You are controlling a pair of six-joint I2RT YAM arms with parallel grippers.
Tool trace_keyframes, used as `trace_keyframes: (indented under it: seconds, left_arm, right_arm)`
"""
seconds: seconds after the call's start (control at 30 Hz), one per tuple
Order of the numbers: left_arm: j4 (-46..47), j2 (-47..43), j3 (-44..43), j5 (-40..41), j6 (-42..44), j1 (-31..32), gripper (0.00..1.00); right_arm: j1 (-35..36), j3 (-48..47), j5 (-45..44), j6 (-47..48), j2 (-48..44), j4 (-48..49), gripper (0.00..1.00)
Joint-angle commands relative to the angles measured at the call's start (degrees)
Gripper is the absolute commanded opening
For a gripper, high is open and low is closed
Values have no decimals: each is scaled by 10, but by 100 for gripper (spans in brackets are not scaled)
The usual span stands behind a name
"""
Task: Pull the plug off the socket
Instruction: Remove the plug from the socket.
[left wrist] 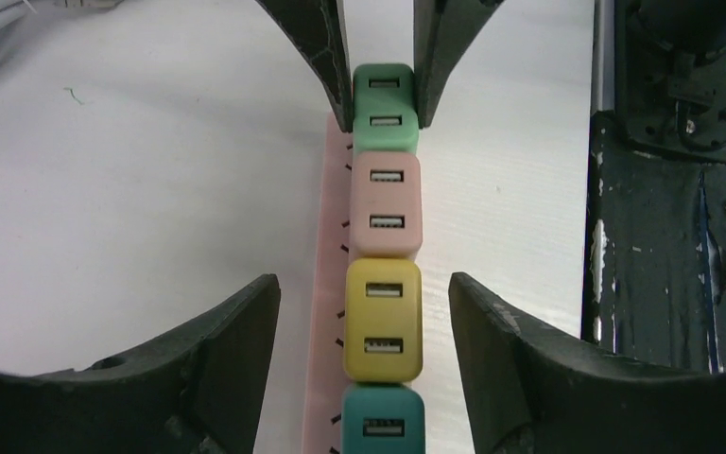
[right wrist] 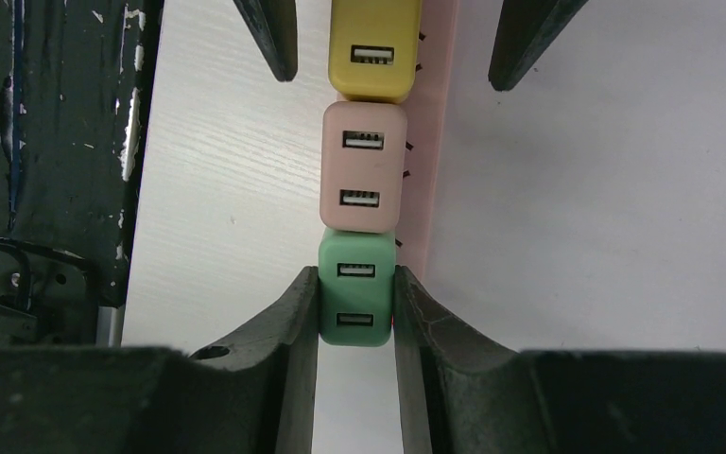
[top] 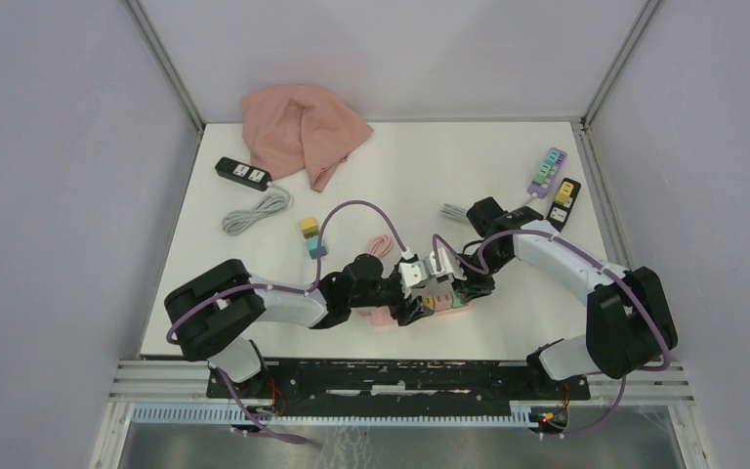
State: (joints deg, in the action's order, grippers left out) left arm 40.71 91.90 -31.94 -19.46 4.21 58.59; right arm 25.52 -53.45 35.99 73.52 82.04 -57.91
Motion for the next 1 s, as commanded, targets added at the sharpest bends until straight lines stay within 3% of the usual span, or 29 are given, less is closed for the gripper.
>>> trace_keyframes:
  seconds: [0.0,0.33,0.43,0.57,0.77,0.97]
  left_arm:
    - [-57,-34,7,14,58,1,73]
    - [-71,6,-21,-12,56,0,57]
    - [-72,14,-27,-12,56,1,41]
    - [-69,13,-25,-11,55,0,5]
    - [-54,6,-4,10,56,1,3]
    - [-47,-3,20,38,66,0,3]
  right_arm:
    - [22,-9,78,-4,3,-12,0]
    - [22,-8,82,-2,1,-11,0]
    - [23,-8,85,-4,-1,-9,0]
    - [22,-4,93,-18,-9,8,0]
    - [10,11,46,-88,-33,83,0]
    - [-36,18,73,44,-47,-19,0]
